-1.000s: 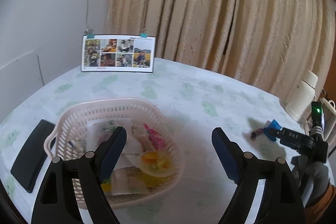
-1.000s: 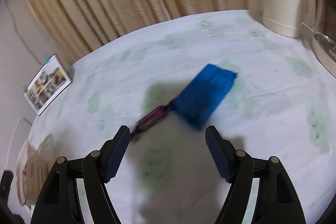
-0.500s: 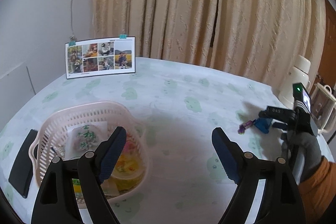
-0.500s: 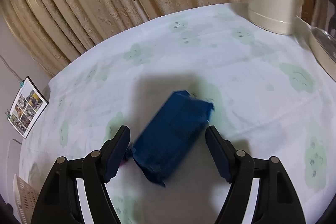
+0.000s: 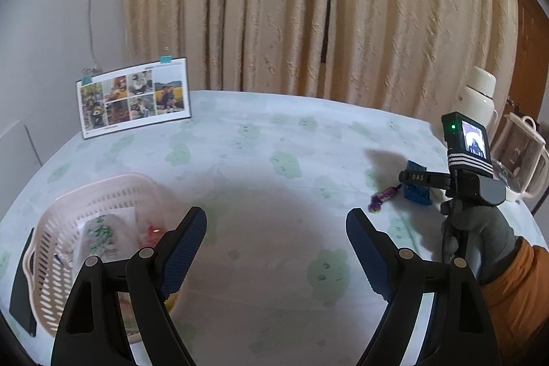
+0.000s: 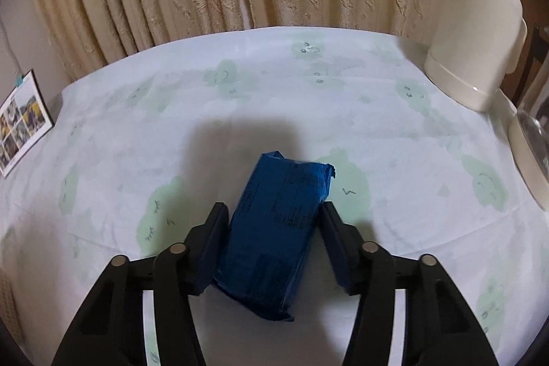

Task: Organize snacks
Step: 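Lower the left tool over the purple candy and close on it while the right holds the bar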

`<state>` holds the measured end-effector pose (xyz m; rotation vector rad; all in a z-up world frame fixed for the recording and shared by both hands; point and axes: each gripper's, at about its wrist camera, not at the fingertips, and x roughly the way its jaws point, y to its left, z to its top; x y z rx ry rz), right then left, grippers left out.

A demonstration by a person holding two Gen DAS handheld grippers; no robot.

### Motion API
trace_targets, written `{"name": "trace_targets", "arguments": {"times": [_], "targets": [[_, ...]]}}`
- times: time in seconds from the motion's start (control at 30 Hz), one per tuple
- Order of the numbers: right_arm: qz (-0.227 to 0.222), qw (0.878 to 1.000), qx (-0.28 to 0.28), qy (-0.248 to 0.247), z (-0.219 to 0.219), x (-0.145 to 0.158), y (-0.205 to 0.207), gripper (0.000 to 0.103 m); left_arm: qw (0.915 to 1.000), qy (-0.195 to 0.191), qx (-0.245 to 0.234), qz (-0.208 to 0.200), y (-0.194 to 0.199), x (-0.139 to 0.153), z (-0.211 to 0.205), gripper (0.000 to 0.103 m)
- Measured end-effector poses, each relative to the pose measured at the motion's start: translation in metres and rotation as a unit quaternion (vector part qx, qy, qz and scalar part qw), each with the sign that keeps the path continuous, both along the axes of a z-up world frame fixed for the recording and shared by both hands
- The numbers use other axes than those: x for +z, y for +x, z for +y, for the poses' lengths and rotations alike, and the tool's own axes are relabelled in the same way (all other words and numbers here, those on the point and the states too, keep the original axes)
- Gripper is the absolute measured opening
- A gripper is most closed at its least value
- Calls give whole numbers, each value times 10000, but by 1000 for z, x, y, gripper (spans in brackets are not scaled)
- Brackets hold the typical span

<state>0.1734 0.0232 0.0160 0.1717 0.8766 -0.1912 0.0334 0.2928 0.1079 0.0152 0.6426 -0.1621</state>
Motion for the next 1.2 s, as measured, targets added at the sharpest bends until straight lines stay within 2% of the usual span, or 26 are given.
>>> {"name": "trace_targets", "arguments": {"times": [0.23, 0.43, 0.77, 0.87, 1.0, 1.2], "targets": [[-18, 9999, 146, 12, -14, 1, -17, 46, 9994, 155, -282, 140, 14, -7, -25, 84], [-38, 9997, 201, 129, -31, 3, -36, 44, 9972, 150, -609, 413, 34, -21, -52, 84], [-102, 9988, 331, 356, -50, 1, -58, 44, 9895, 301, -1140, 842, 78, -48, -108, 83], [-113, 9985, 344, 420, -52, 1, -59, 44, 9857, 425, -1291, 998, 90, -59, -125, 81], [-122, 9983, 382, 420, -53, 1, -59, 44, 9805, 620, -1410, 1220, 106, -74, -140, 69], [-133, 9979, 387, 496, -56, 0, -59, 44, 9754, 656, -1496, 1478, 124, -91, -154, 65]]}}
